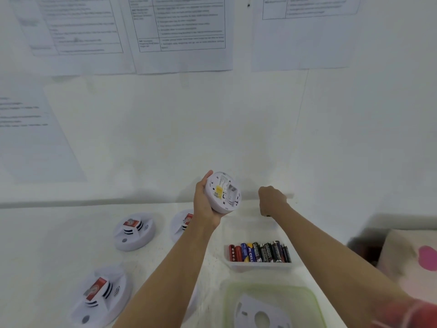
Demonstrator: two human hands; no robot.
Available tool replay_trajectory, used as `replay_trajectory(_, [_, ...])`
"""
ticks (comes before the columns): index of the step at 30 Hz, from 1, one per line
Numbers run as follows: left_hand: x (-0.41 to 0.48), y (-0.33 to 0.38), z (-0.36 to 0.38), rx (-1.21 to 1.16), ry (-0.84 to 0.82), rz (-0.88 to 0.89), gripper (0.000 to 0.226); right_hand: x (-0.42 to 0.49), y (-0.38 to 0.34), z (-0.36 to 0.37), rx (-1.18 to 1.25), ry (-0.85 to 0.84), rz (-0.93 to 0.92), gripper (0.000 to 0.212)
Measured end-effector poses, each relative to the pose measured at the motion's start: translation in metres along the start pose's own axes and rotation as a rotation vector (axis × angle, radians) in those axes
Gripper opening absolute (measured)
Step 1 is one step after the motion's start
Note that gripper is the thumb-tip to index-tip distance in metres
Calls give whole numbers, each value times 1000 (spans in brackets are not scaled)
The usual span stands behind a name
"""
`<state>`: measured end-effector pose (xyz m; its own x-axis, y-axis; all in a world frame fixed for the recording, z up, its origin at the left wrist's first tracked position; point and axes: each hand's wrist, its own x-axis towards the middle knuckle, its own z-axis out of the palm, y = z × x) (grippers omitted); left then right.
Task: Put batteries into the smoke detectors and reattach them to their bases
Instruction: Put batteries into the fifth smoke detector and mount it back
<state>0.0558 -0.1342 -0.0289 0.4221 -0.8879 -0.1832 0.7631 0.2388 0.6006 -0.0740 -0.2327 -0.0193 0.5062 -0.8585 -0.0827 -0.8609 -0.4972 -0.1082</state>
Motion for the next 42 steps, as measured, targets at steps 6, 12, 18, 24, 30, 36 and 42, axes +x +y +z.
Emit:
replay_trajectory(6, [4,-2,1,27,27,0,49,3,-1,5,-20,-19,-15,23])
replay_trajectory(12, [0,0,3,21,-6,2,48,6,3,5,216,-41,13,28])
replay_trajectory(18, [-13,-2,5,-2,-41,-30,48,-2,4,-15,852,69,32,23])
replay_trajectory(24, [-50,0,17,2,-63,24,46,-31,-4,-34,1230,88,-82,22])
replay_trajectory(30, [-87,0,15,-33,-75,2,52,-65,-13,-36,1246,93,-161,15])
replay_trajectory(36, [-116,-1,13,-28,-52,18,59,-97,-29,-31,1195,115,-190,30])
replay_trajectory(42, [-133,5,3,-11,-31,-47,59,-126,-43,-23,1222,196,-172,20])
